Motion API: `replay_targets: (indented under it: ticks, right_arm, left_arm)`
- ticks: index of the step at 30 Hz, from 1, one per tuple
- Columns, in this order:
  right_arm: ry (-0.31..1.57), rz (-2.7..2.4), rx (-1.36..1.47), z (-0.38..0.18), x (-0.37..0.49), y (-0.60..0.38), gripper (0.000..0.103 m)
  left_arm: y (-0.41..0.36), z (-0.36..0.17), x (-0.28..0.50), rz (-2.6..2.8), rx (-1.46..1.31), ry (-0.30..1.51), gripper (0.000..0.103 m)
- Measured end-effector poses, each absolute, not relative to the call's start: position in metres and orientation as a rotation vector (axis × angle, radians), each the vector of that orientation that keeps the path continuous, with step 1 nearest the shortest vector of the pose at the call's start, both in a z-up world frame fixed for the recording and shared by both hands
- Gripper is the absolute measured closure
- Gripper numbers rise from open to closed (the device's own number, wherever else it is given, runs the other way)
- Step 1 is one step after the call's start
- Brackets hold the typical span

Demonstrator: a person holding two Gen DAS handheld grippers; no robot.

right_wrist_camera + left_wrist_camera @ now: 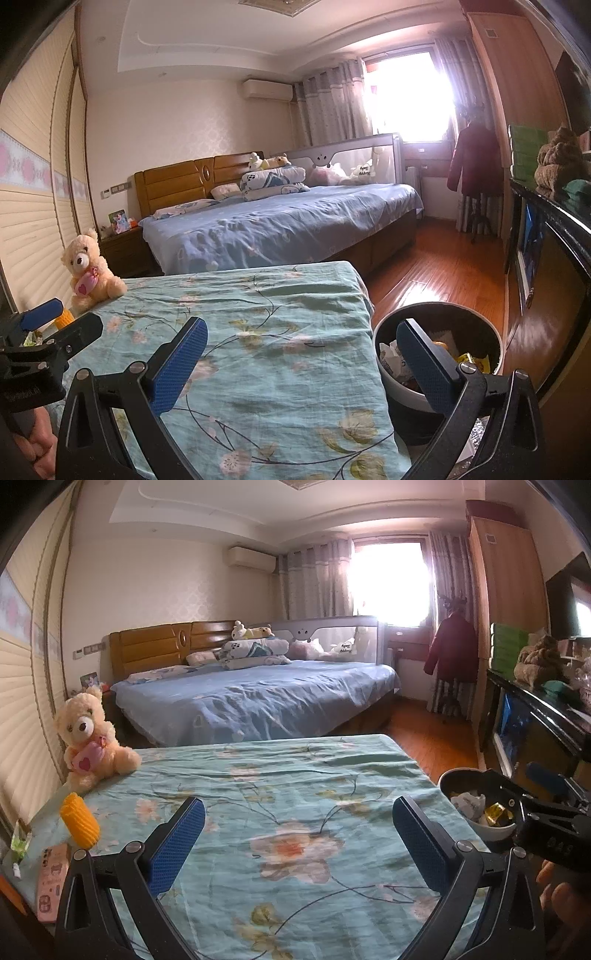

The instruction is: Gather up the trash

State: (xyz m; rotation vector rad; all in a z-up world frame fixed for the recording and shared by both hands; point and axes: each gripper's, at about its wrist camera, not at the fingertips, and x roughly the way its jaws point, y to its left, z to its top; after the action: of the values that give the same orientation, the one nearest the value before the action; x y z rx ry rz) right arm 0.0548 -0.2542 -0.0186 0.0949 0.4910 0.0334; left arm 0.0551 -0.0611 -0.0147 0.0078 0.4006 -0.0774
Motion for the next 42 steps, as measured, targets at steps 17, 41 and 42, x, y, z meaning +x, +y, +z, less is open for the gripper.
replay_targets:
  ticks: [17, 41, 42]
  right_arm:
    - [0.486, 0.035, 0.096, -0.0149, 0.0529, -0.2531, 0.0]
    - [0.487, 0.047, 0.109, -0.0125, 0.052, -0.25, 0.0]
    - [0.486, 0.047, 0.109, -0.0118, 0.0519, -0.2491, 0.0]
  left_arm:
    - [-0.0589, -0.0139, 0.0518, -0.086, 0.01, 0.392, 0.001]
    - [-0.062, -0.0139, 0.0538, -0.096, 0.02, 0.399, 0.001]
    - [-0.0622, -0.0138, 0.0544, -0.097, 0.021, 0.399, 0.001]
